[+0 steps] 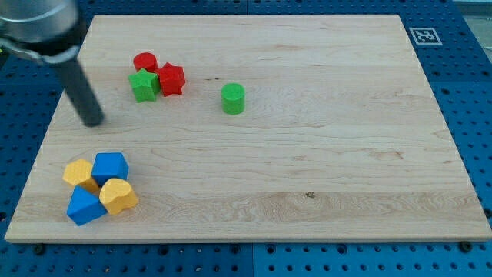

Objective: Move the green star slightly to the right

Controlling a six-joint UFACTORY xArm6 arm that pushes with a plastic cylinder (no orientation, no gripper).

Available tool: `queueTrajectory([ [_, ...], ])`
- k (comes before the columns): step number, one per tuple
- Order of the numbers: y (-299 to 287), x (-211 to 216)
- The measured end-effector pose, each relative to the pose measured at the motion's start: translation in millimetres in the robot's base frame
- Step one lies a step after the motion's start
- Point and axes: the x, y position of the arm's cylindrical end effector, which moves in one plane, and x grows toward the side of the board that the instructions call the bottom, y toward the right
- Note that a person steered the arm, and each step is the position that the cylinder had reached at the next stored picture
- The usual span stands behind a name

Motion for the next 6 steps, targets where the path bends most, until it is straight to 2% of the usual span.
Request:
queueTrajectory([
  [1,-17.6,-60.6],
  [2,-11.4,-97.7],
  [4,5.1,-87.3],
  [6,52.1,-44.6],
])
